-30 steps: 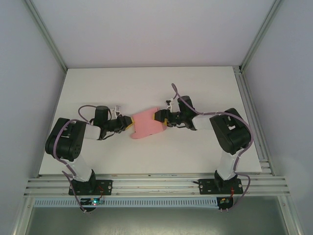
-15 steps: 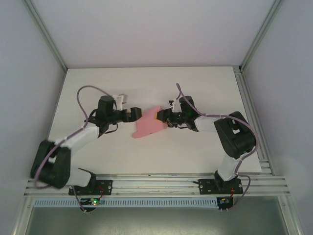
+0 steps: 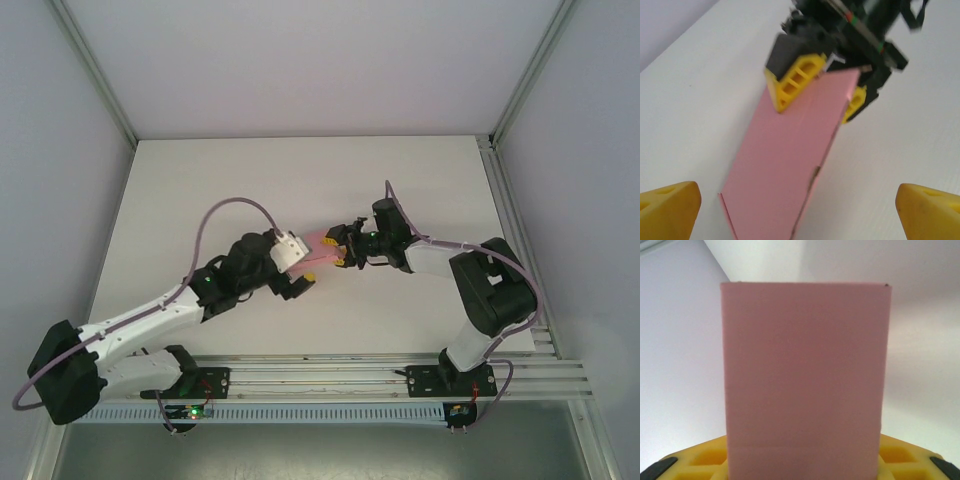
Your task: Assemble paper box
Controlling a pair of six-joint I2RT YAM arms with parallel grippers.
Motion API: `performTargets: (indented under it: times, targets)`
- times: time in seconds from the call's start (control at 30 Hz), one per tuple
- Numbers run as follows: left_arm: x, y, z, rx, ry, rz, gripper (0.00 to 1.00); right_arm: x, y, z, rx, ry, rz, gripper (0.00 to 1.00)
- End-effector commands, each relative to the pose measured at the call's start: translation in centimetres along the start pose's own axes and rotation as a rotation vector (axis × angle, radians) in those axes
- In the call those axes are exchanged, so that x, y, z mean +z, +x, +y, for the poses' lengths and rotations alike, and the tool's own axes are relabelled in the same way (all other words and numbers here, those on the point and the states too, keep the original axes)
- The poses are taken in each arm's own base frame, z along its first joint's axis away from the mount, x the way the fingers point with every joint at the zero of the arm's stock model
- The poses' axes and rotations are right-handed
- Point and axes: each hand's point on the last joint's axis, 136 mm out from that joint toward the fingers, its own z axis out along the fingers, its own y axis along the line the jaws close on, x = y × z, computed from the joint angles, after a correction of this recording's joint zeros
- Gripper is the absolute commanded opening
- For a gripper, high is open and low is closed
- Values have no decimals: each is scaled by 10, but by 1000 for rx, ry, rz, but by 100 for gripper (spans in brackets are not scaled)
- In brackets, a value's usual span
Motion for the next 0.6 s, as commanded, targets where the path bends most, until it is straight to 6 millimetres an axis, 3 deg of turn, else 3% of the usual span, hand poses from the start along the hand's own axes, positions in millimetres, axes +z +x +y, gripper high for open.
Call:
performTargets:
  times: [0.0,0.2,0.33,0.43,0.57]
  targets:
    - [9,9,17,154,-97,94,100,-9,11,10,79,-25,27,46]
    - [28,13,17,215,-110,162,97,-13,20,8,91,-22,47,45]
    - [32,5,20,236,-118,155,84,-16,25,9,115,-28,62,48]
    - [35,5,22,251,-129,156,67,-18,32,19,93,-51,74,48]
    - [37,8,20,259,-117,164,63,-22,37,26,72,-57,69,49]
